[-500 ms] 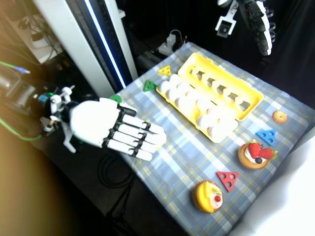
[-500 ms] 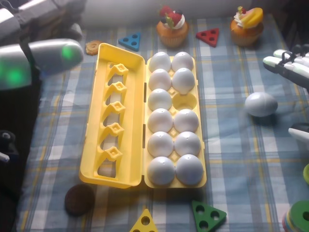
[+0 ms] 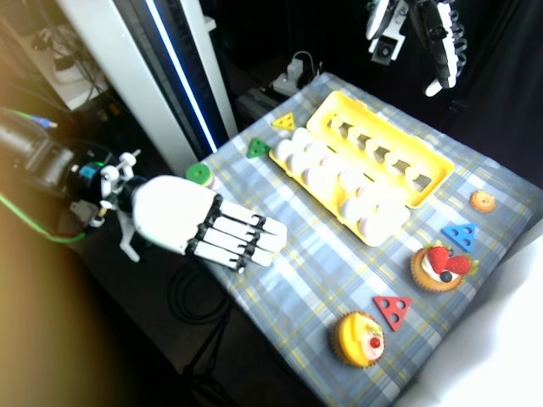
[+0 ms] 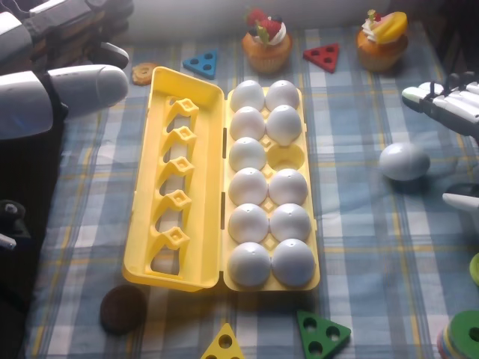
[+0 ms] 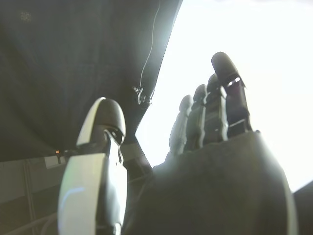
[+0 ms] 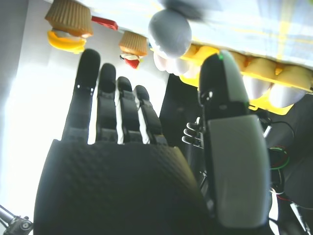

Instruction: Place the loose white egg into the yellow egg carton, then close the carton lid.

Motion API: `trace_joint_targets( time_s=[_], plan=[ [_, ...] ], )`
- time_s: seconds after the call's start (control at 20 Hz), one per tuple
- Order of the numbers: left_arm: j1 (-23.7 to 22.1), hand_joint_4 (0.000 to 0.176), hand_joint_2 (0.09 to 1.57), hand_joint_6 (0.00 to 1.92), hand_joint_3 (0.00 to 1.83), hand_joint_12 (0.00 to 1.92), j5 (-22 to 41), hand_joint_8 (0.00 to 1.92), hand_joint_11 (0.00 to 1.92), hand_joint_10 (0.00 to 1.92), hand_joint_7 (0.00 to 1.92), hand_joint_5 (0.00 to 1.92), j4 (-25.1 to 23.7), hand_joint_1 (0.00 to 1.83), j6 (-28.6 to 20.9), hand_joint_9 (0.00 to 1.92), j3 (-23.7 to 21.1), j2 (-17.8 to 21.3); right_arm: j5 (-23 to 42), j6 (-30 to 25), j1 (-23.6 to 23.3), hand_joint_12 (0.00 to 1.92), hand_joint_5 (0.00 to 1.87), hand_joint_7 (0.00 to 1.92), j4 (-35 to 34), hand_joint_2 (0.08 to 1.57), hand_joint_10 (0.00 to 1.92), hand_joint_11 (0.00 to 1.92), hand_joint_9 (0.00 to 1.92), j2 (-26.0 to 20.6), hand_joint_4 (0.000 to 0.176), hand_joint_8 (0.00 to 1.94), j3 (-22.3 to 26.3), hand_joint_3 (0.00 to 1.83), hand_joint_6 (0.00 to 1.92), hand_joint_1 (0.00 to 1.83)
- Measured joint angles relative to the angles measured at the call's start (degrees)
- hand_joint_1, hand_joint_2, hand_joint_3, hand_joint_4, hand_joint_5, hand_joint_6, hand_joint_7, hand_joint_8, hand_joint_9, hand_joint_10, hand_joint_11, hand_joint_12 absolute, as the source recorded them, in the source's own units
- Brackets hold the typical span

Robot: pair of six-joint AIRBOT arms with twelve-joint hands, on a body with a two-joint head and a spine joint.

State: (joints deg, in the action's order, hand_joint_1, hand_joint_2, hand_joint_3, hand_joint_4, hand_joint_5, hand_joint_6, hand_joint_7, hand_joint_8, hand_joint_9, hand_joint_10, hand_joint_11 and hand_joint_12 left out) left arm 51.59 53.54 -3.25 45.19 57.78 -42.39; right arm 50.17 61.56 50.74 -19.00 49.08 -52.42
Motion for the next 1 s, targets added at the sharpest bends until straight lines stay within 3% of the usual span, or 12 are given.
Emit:
trace_joint_targets(
  time_s=[0.05,0.1,0.2,0.55,0.6,0.65,0.7,0.8,0.85,0.95,1.0],
  plan=[
    [0.0,0.0,1.2,0.0,0.0,0.93,0.0,0.0,0.0,0.0,0.06,0.08,0.02,0.63,0.0,0.06,0.0,0.0,-0.37,0.0,-0.37,1.72,0.04,0.11,-0.35,1.19,0.66,0.0,0.0,0.22,0.0,0.03,-0.17,0.01,0.02,0.97],
    [0.02,0.0,1.2,0.0,0.0,0.85,-0.11,0.0,0.0,0.01,0.05,0.07,0.2,0.64,0.0,0.05,0.0,0.0,-0.37,0.0,-0.87,1.85,0.06,0.14,-0.52,1.19,0.86,0.0,0.0,0.81,0.0,0.05,-0.63,0.01,0.04,0.94],
    [0.0,0.0,1.2,0.0,0.0,0.83,0.02,0.01,0.0,0.01,0.06,0.08,0.07,0.66,-0.02,0.06,-0.07,0.0,-0.68,0.0,-1.46,1.92,0.05,0.14,-0.42,1.19,0.93,0.0,0.0,1.66,0.0,0.06,-1.03,0.01,0.05,0.95],
    [0.0,0.0,1.21,0.0,0.0,0.85,0.0,0.0,0.0,0.0,0.05,0.07,0.0,0.62,-0.02,0.05,-0.04,0.0,-4.76,0.26,-4.13,1.66,0.05,0.13,-0.37,1.2,0.63,0.0,0.0,4.81,0.0,0.05,-3.63,0.0,0.07,1.0],
    [0.0,0.0,1.21,0.0,0.0,0.83,0.0,0.0,0.0,0.0,0.04,0.06,0.04,0.63,-0.02,0.04,-0.04,0.0,-5.44,0.61,-4.7,1.57,0.03,0.12,-0.46,1.2,0.5,0.0,0.0,5.2,0.0,0.03,-4.13,0.0,0.06,1.02],
    [0.02,0.0,1.21,0.0,0.0,0.82,0.02,0.0,0.0,0.0,0.04,0.06,0.02,0.62,0.0,0.04,-0.04,0.0,-5.64,0.72,-4.79,1.53,0.04,0.14,-0.72,1.2,0.52,0.0,0.0,5.42,0.0,0.03,-4.2,0.0,0.07,1.06],
    [0.02,0.0,1.21,0.0,0.0,0.85,0.0,0.0,0.0,0.01,0.06,0.08,0.04,0.63,0.0,0.06,-0.04,0.0,-6.54,1.14,-5.25,1.56,0.06,0.17,-0.39,1.2,0.61,0.0,0.0,5.95,0.0,0.04,-4.61,0.0,0.07,1.07],
    [0.0,0.0,1.21,0.0,0.0,0.84,0.07,0.0,0.0,0.01,0.06,0.08,-0.04,0.63,-0.02,0.06,-0.04,-0.02,-7.74,1.25,-5.81,1.75,0.17,0.31,-0.35,1.21,1.01,0.0,0.0,6.78,0.0,0.11,-5.25,0.0,0.14,1.06],
    [0.02,0.0,1.22,0.0,0.0,0.83,0.04,0.0,0.0,0.0,0.05,0.07,-0.02,0.6,-0.02,0.06,-0.04,0.0,-8.22,1.27,-5.92,1.8,0.19,0.33,-0.31,1.22,1.17,0.0,0.01,6.93,0.0,0.26,-5.44,0.0,0.29,1.06],
    [0.0,0.0,1.22,0.0,0.0,0.83,0.02,0.0,0.0,0.0,0.05,0.07,0.04,0.59,0.0,0.05,-0.04,0.0,-9.31,1.29,-6.23,1.8,0.25,0.44,-0.46,1.22,1.13,0.11,0.2,7.21,0.0,0.36,-5.84,0.0,0.43,1.09],
    [0.0,0.0,1.22,0.0,0.0,0.86,0.04,0.0,0.0,0.0,0.06,0.08,0.04,0.61,-0.02,0.06,-0.04,0.0,-9.42,1.4,-6.23,1.76,0.32,0.52,-0.5,1.22,1.1,0.29,0.37,7.41,0.0,0.43,-6.21,0.0,0.48,1.12]
  ],
)
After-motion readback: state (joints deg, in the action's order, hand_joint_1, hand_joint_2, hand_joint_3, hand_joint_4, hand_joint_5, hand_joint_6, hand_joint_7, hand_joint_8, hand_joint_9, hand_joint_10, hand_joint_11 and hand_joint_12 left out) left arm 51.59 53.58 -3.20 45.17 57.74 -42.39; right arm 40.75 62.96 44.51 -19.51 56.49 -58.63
